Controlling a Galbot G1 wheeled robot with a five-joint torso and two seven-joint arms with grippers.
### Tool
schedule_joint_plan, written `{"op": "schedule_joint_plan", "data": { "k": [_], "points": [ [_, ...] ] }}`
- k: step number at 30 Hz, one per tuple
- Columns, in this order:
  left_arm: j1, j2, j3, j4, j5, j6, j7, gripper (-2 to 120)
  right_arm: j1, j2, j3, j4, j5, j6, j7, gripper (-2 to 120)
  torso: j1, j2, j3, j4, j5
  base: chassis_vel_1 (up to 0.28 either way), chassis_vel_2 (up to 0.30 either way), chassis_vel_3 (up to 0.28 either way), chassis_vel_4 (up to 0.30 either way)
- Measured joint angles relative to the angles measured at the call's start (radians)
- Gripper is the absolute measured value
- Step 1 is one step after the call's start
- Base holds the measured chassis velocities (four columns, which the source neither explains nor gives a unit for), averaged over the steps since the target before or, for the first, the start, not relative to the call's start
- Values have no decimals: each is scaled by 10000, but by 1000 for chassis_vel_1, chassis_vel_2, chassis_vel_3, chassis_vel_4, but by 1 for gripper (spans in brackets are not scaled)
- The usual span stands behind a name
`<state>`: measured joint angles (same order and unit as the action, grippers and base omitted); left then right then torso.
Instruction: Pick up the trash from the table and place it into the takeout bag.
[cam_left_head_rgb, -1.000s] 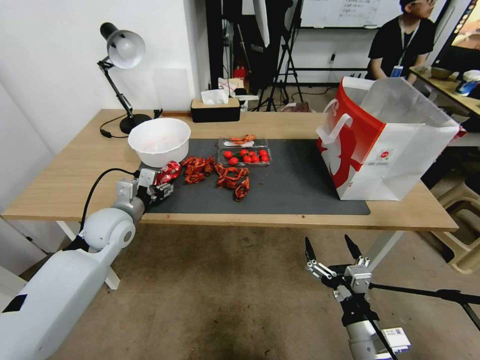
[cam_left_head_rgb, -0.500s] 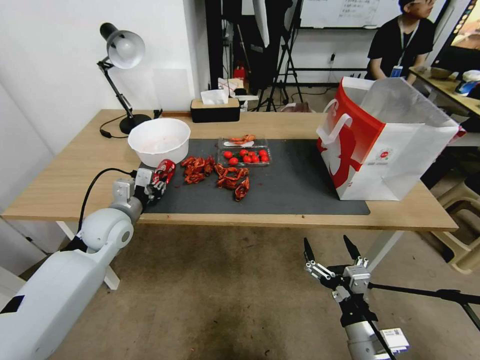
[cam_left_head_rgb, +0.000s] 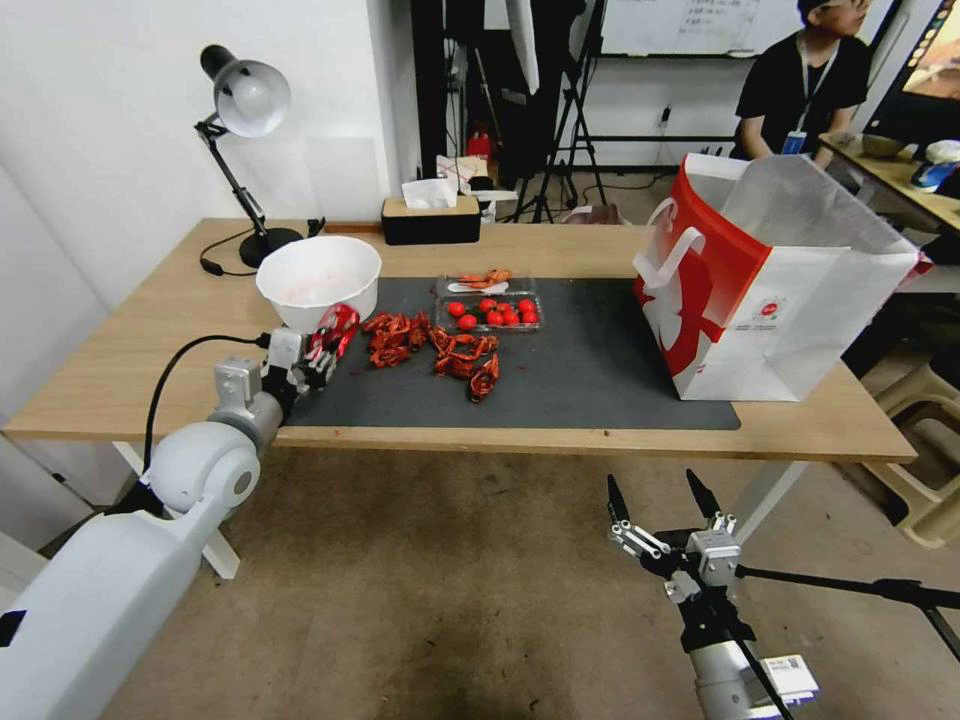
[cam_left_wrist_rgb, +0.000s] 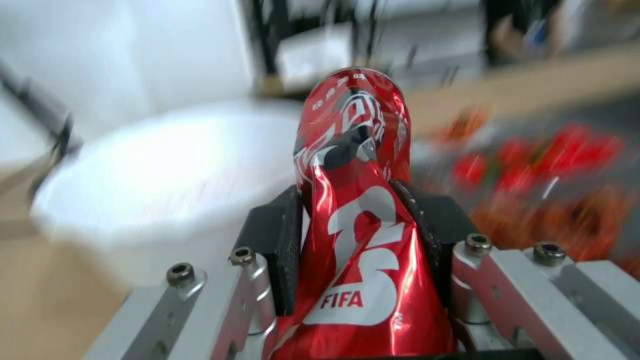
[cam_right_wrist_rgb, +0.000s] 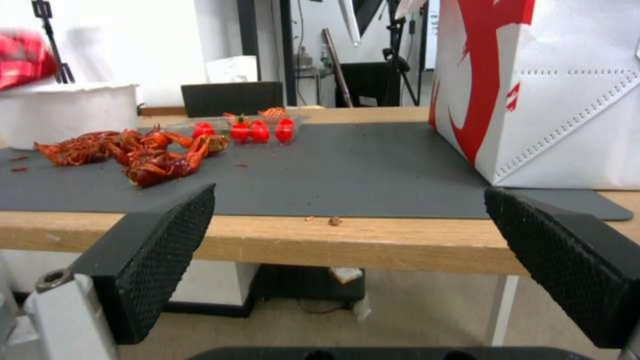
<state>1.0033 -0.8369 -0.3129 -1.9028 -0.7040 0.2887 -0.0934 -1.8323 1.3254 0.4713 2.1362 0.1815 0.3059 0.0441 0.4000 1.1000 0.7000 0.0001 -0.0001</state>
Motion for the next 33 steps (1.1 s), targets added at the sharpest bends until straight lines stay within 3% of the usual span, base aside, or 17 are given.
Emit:
{"op": "schedule_joint_plan", "data": {
  "k": [3,5,8,12,15,22,33],
  "points": [
    [-476,91,319,176,-439,-1681,926,32,2,-19,-45,1,-14,11,-10,100,0,0,0,-1,-1,0,0,0,0],
    [-608,92,410,222,-602,-1943,1117,32,2,-18,-48,5,-18,12,-12,100,0,0,0,-1,0,0,0,0,0],
    [-1250,13,865,472,-1151,-2637,2046,32,3,-3,-50,38,-28,12,-13,100,0,0,0,-1,0,0,0,0,0],
    [-1790,-104,1255,699,-1413,-2805,2568,32,5,12,-44,75,-32,8,-13,100,0,0,0,-2,1,0,0,0,0],
    [-2758,-304,2032,1061,-1733,-2854,3192,32,15,29,-41,130,-48,-23,-13,100,0,0,0,-3,3,0,0,0,0],
    [-4597,-870,3674,2005,-2124,-2937,4020,32,-4,25,-4,196,-71,-70,-6,100,0,-1,0,0,2,0,0,0,0],
    [-7581,-2562,5672,3805,-2561,-3077,4365,32,-260,-16,53,346,-199,-66,3,100,0,-1,1,1,5,0,0,0,0]
  ]
}}
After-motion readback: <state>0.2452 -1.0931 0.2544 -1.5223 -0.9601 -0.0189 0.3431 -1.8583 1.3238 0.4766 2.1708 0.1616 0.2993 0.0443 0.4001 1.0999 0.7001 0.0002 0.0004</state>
